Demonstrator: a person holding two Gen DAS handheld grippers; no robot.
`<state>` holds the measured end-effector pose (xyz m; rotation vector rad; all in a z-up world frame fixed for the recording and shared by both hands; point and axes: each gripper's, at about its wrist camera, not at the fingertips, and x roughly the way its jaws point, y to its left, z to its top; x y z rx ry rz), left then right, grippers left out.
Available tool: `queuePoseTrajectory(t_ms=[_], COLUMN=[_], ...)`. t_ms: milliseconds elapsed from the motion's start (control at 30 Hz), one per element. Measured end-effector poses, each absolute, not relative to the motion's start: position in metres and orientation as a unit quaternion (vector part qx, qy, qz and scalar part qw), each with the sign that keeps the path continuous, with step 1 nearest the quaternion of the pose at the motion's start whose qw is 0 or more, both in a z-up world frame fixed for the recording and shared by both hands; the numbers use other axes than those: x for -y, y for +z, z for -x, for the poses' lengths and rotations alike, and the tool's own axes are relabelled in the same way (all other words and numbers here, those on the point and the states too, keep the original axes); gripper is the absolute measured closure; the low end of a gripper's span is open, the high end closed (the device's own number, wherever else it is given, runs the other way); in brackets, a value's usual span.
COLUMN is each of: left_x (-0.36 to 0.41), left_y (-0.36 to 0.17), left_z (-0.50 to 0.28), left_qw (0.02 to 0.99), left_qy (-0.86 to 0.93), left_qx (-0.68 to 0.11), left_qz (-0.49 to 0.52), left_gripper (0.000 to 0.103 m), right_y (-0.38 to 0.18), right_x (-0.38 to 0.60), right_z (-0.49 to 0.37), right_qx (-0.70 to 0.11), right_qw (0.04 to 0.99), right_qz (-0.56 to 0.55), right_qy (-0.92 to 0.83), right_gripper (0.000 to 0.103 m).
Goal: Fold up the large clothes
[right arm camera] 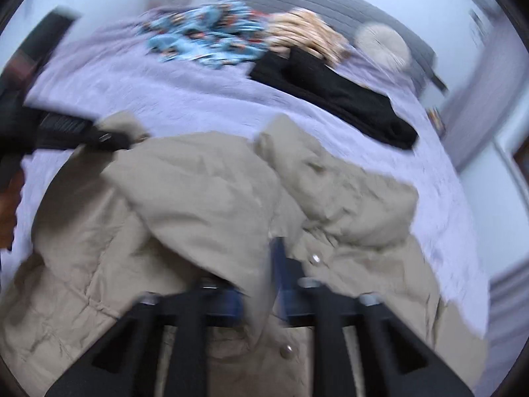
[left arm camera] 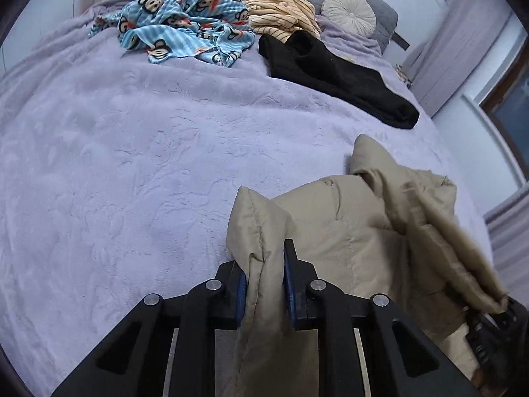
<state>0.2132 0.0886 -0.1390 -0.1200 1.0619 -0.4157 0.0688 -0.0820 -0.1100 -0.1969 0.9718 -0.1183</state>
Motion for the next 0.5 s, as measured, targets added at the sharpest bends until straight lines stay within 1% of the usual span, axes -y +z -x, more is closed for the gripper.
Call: queuePoseTrajectory(t_ms=[100,167,200,267,300,333,433,500], left_x=[-0.085,-0.084,-0.084,-0.083,-0.086,-0.09,-0.115,-0.128], left_y=[-0.156,-0.165,-0.167,-0.165,-0.163,-0.157,-0.127,-0.111], left_z=[-0.219,-0.221,-0.221,-0.219,-0.218,-0.215,-0.205,-0.198], left_qw=[0.842,0.843,0.844,0.849,0.853,0.86,0.876,0.875], left_qy=[-0.174,-0.16,-0.153,-0.132,-0.113,-0.089,-0.073,-0.086], left_qx=[-0.511,-0.513,-0.513,-0.511,-0.509,-0.502,-0.475,-0.476], left_qz=[0.02,0.007,0.001,-0.012,-0.024,-0.036,-0.025,-0.009], left_gripper=[0.082,0.082,0.082,0.071,0.052,0.035,0.034,0.034], right_y=[-0.119,-0.147,-0.161,-0.184,-0.189,-0.19,-0.178,-0.159], right_x=[0.151,0.205,0.221,0.247,0.255,0.262,0.271,0.275], right_z=[-0.049,-0.028,-0.019,-0.002,0.006,0.012,0.026,0.039], right_qx=[-0.479,-0.493,-0.498,-0.493,-0.482,-0.478,-0.487,-0.486], right_qw=[0.869,0.826,0.806,0.772,0.76,0.75,0.745,0.759], right_qz=[-0.081,-0.245,-0.293,-0.379,-0.419,-0.442,-0.441,-0.413], right_qy=[-0.096,-0.121,-0.129,-0.132,-0.12,-0.115,-0.119,-0.134], right_gripper=[0.094,0.094,0.094,0.094,0.094,0.094,0.084,0.083])
